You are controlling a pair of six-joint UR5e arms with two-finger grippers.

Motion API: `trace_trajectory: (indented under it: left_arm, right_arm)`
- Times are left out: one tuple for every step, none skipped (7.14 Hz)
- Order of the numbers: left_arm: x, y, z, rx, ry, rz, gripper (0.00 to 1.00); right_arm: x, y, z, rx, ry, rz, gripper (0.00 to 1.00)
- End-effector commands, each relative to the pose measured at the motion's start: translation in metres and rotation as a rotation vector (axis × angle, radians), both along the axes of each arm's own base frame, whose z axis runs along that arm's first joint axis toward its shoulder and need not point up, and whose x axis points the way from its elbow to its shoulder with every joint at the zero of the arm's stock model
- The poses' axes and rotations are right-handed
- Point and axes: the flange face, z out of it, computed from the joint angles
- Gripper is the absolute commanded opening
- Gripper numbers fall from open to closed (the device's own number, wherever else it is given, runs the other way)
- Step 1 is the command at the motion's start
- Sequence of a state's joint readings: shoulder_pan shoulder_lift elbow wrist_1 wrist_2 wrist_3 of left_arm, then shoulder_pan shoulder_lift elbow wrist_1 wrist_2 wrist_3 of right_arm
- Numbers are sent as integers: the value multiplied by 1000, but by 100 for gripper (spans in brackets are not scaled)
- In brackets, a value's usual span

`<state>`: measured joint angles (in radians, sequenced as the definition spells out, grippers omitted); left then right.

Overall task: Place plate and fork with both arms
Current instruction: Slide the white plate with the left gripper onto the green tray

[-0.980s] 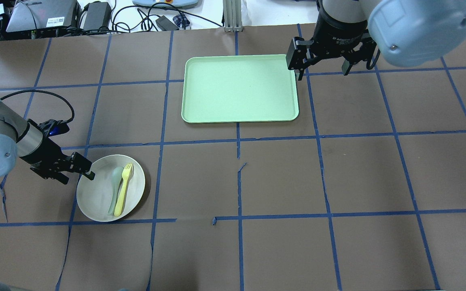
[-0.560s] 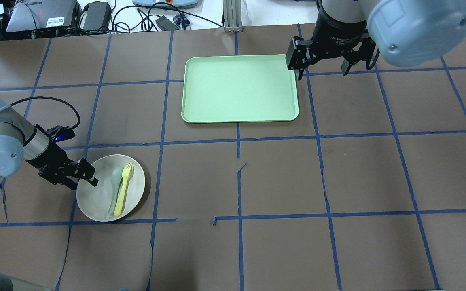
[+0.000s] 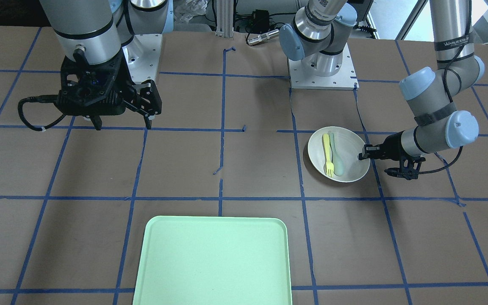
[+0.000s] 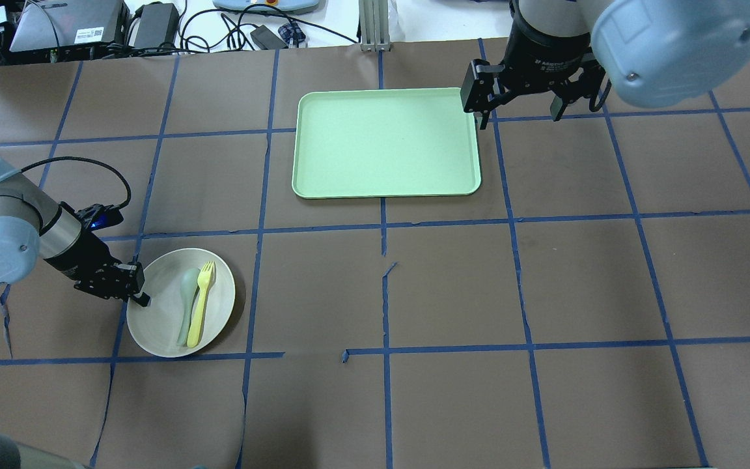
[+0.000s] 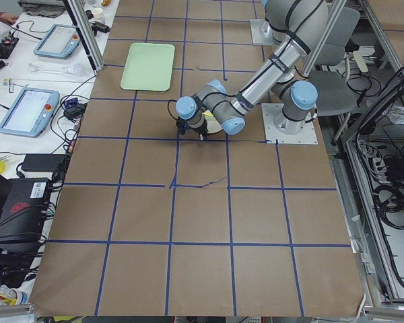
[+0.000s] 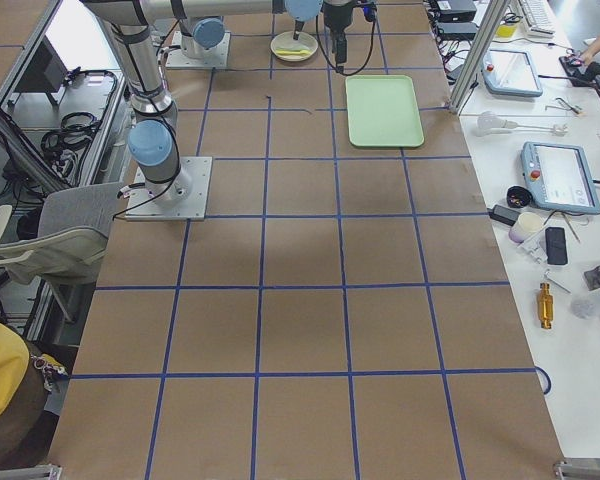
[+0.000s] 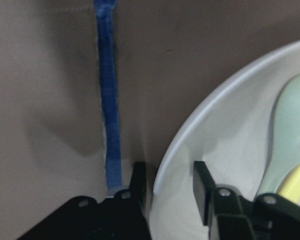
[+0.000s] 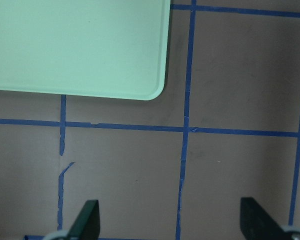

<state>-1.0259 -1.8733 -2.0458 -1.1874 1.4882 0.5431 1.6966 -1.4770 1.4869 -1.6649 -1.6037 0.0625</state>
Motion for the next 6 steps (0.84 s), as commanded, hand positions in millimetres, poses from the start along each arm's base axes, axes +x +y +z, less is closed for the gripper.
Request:
trace_trajectory:
  left_arm:
    - [7,-14,19,2,10,10,0]
    - [10,-22,30,11,32,16,0]
    - [13,-28,40,6,42,22,0]
    - [16,-36,52,-23,48,30,0]
    - [17,-46,62,-57,63,39,0]
    - [18,-53,72,-91,75,47,0]
  right_arm:
    - [0,0,0,1,1,0,100]
    - [0,0,0,1,1,0,100]
    - [0,0,0,1,1,1,100]
    - [0,0,0,1,1,0,100]
    - [0,0,0,1,1,0,100]
    - [0,0,-1,3,1,0,100]
